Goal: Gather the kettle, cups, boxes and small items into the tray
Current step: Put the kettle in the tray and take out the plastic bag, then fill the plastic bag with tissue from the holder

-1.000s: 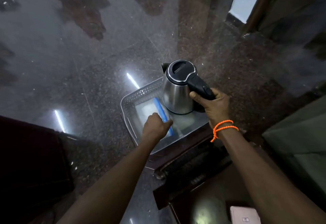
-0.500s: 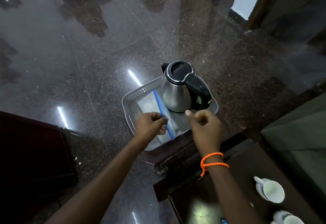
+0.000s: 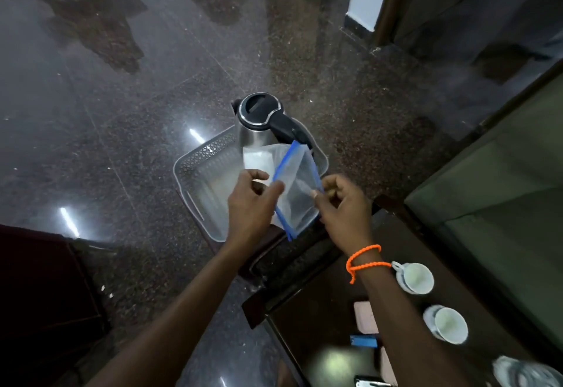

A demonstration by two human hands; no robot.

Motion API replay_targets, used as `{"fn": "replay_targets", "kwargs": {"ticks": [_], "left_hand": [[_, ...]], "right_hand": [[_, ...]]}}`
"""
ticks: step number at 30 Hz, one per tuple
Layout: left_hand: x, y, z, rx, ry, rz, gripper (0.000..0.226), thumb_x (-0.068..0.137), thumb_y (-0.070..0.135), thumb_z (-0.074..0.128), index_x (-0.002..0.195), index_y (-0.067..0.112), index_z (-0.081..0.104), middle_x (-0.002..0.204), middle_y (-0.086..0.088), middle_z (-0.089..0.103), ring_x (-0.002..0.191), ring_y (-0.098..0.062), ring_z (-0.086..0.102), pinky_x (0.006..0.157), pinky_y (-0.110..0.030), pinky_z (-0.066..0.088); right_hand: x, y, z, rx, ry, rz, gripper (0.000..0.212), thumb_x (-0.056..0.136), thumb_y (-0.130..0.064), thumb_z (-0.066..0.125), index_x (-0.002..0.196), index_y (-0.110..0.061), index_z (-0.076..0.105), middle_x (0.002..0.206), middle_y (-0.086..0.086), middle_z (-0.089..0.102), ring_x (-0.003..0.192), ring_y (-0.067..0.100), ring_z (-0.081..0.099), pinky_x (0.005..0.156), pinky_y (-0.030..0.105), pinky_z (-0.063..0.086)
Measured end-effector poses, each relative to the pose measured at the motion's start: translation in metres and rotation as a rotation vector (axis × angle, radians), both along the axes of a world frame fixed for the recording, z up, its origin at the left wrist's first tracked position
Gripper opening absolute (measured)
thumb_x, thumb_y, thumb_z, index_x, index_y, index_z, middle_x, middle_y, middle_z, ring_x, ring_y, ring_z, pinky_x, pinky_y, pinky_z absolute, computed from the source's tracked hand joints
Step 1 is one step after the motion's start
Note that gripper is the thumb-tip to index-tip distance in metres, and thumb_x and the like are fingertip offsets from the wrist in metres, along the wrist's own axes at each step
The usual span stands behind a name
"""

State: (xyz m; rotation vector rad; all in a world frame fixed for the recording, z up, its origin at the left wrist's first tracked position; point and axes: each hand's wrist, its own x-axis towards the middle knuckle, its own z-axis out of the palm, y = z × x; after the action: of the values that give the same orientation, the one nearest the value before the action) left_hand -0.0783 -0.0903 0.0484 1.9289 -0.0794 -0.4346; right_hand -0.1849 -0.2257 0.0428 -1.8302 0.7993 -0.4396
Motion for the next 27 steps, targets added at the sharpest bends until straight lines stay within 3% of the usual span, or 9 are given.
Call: {"fn": "replay_targets", "kwargs": {"ticks": [3, 7, 10, 14, 17, 20, 23, 25, 27], "left_hand": [[-0.026, -0.035, 0.012, 0.137, -0.074, -0.197, 0.043, 0.081, 0.036, 0.072, 0.121, 0.024, 0.059, 0.092, 0.004, 0.071, 0.079, -0.011, 0.07, 0.067, -0.027, 0.058], [-0.061, -0.079, 0.028, 0.086, -0.219, -0.248, 0.011, 0.085, 0.009, 0.055, 0.086, 0.007, 0.065, 0.072, -0.01, 0.064, 0.066, -0.021, 0.062, 0.064, -0.039, 0.052], [-0.094, -0.103, 0.031, 0.047, -0.282, -0.272, 0.011, 0.089, 0.009, 0.053, 0.085, 0.007, 0.063, 0.067, -0.002, 0.057, 0.065, -0.014, 0.051, 0.064, -0.038, 0.043], [-0.155, -0.13, 0.029, 0.012, -0.285, -0.442, 0.015, 0.094, 0.012, 0.055, 0.08, 0.015, 0.057, 0.067, 0.008, 0.056, 0.067, -0.011, 0.053, 0.065, -0.033, 0.042], [-0.211, -0.143, 0.027, -0.073, -0.355, -0.612, 0.025, 0.093, 0.003, 0.057, 0.077, 0.022, 0.056, 0.065, 0.01, 0.055, 0.062, -0.002, 0.051, 0.064, -0.03, 0.04], [-0.26, -0.15, 0.022, -0.144, -0.364, -0.707, 0.017, 0.091, 0.004, 0.06, 0.099, 0.016, 0.07, 0.072, 0.014, 0.065, 0.068, -0.001, 0.06, 0.069, -0.019, 0.045], [-0.304, -0.154, 0.018, -0.225, -0.373, -0.829, 0.014, 0.088, 0.022, 0.06, 0.099, 0.025, 0.069, 0.072, 0.024, 0.062, 0.066, 0.002, 0.057, 0.066, -0.012, 0.042], [-0.327, -0.159, 0.013, -0.235, -0.388, -0.916, 0.014, 0.084, 0.031, 0.063, 0.095, 0.025, 0.07, 0.065, 0.016, 0.057, 0.062, -0.002, 0.054, 0.063, -0.019, 0.043], [-0.341, -0.162, 0.005, -0.284, -0.34, -1.032, 0.013, 0.083, 0.031, 0.07, 0.092, 0.023, 0.073, 0.06, 0.008, 0.054, 0.056, -0.005, 0.051, 0.057, -0.023, 0.041]], "right_hand": [[-0.029, -0.012, 0.016, -0.053, -0.001, -0.015, 0.016, 0.087, -0.015, 0.075, 0.081, -0.022, 0.062, 0.07, 0.001, 0.066, 0.063, 0.01, 0.061, 0.063, 0.03, 0.051], [-0.081, -0.036, 0.035, -0.208, 0.188, -0.262, 0.015, 0.083, -0.014, 0.073, 0.083, -0.017, 0.058, 0.069, -0.006, 0.058, 0.068, 0.019, 0.059, 0.068, 0.035, 0.05], [-0.123, -0.047, 0.048, -0.332, 0.317, -0.342, 0.013, 0.083, -0.006, 0.064, 0.087, -0.013, 0.054, 0.081, 0.005, 0.06, 0.081, 0.033, 0.059, 0.071, 0.046, 0.049], [-0.175, -0.051, 0.061, -0.76, 0.464, -0.221, 0.016, 0.079, -0.004, 0.049, 0.082, -0.008, 0.065, 0.088, 0.017, 0.06, 0.084, 0.037, 0.056, 0.068, 0.047, 0.045], [-0.213, -0.054, 0.06, -0.499, 0.431, -0.027, 0.02, 0.078, 0.001, 0.048, 0.072, -0.008, 0.065, 0.079, 0.014, 0.067, 0.082, 0.037, 0.062, 0.067, 0.042, 0.051], [-0.255, -0.068, 0.045, -0.071, 0.45, -0.215, 0.015, 0.082, -0.001, 0.061, 0.087, -0.01, 0.072, 0.087, 0.013, 0.076, 0.086, 0.032, 0.072, 0.073, 0.036, 0.057], [-0.296, -0.079, 0.031, 0.162, 0.441, -0.398, 0.008, 0.092, -0.011, 0.06, 0.093, -0.009, 0.069, 0.097, 0.014, 0.075, 0.093, 0.03, 0.071, 0.064, 0.018, 0.049], [-0.319, -0.081, 0.021, 0.262, 0.432, -0.452, 0.01, 0.093, -0.003, 0.059, 0.095, -0.002, 0.069, 0.09, 0.017, 0.066, 0.088, 0.024, 0.062, 0.068, 0.027, 0.054], [-0.344, -0.08, 0.013, 0.297, 0.441, -0.452, 0.014, 0.09, 0.005, 0.06, 0.077, 0.001, 0.065, 0.08, 0.022, 0.062, 0.079, 0.028, 0.059, 0.079, 0.052, 0.058]]}}
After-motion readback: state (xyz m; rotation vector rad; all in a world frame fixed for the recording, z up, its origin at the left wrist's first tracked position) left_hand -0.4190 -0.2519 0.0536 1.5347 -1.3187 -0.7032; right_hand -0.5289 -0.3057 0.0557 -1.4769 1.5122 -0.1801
